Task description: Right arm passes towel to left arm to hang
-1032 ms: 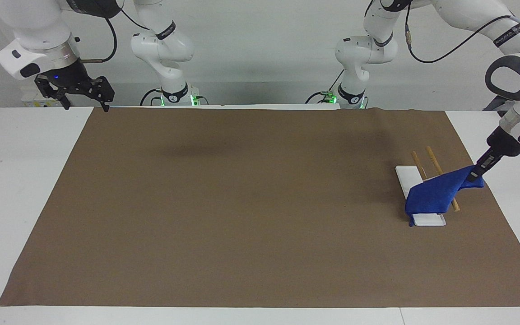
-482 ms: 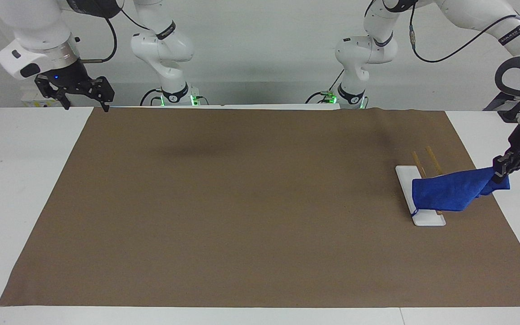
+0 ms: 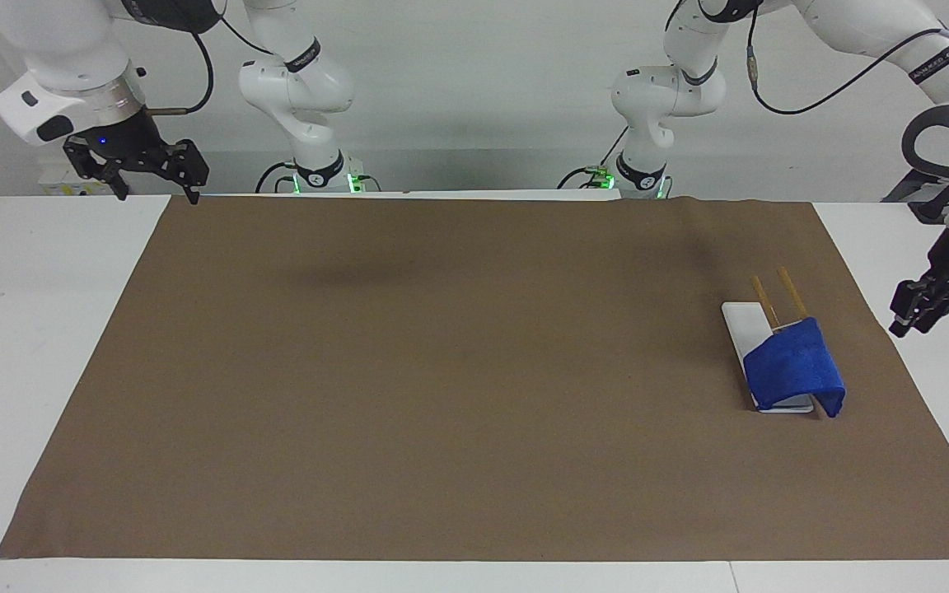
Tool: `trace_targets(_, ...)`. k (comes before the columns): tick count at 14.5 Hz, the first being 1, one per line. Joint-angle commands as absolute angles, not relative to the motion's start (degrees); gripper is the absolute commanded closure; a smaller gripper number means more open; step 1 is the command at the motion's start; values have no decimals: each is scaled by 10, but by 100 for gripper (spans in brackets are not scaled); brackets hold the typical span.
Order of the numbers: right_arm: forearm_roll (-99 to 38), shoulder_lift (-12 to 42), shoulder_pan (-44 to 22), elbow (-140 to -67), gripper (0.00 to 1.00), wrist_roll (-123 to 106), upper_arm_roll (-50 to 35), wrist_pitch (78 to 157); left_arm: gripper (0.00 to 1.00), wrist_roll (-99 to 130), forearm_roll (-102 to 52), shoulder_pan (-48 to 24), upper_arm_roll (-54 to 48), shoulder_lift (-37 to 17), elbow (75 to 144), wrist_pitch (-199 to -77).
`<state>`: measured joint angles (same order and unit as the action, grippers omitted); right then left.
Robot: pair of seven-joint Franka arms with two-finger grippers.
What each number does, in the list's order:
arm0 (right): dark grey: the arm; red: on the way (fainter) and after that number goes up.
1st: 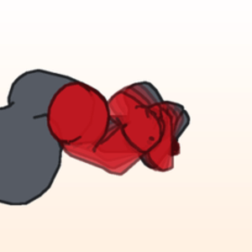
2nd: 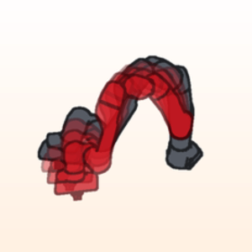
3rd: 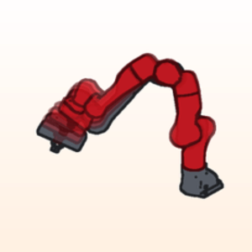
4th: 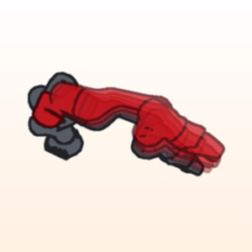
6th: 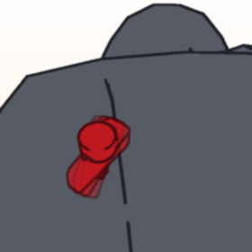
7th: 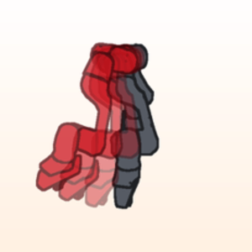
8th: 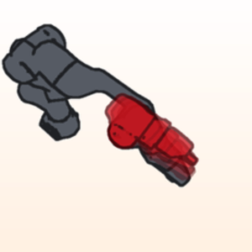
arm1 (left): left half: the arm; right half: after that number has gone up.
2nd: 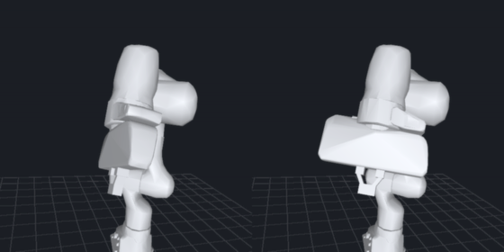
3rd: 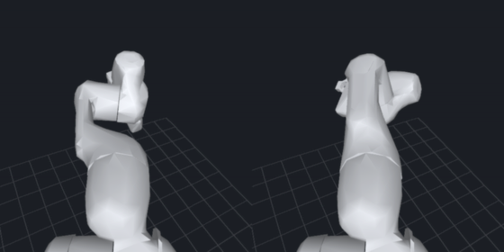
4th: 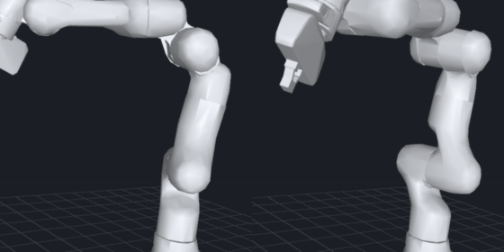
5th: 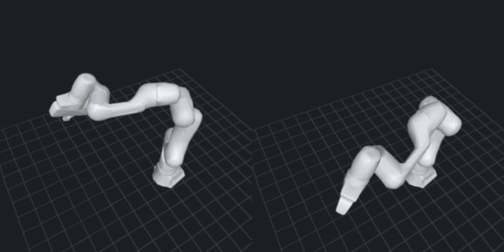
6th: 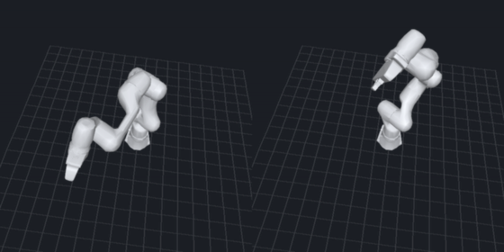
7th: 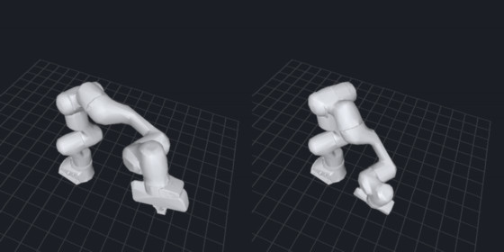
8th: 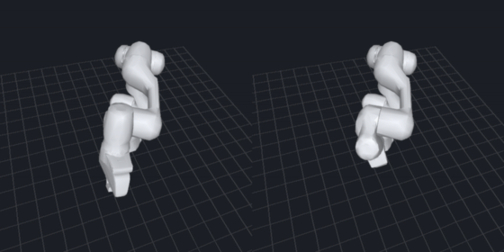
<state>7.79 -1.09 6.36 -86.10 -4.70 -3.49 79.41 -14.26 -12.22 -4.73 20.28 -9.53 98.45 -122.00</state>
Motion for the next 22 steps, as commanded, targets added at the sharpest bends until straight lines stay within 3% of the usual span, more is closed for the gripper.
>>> trace_targets(1, 76, -18, 63, -871, 0, -48, -33, 799, 1, -156, -126, -46, 204, -89, 999, -1237)
trace_targets(8, 76, -18, 63, -871, 0, -48, -33, 799, 1, -111, -117, -54, 172, -91, 982, -1182)
trace_targets(12, 76, -18, 63, -871, 0, -48, -33, 799, 1, 8, -5, -72, 102, -85, 918, -1055)
trace_targets(16, 76, -18, 63, -871, 0, -48, -33, 799, 1, 53, 1, -76, 52, -68, 871, -907)
trace_targets(22, 76, -18, 63, -871, 0, -48, -33, 799, 1, 2, 2, -85, 47, -63, 867, -902)
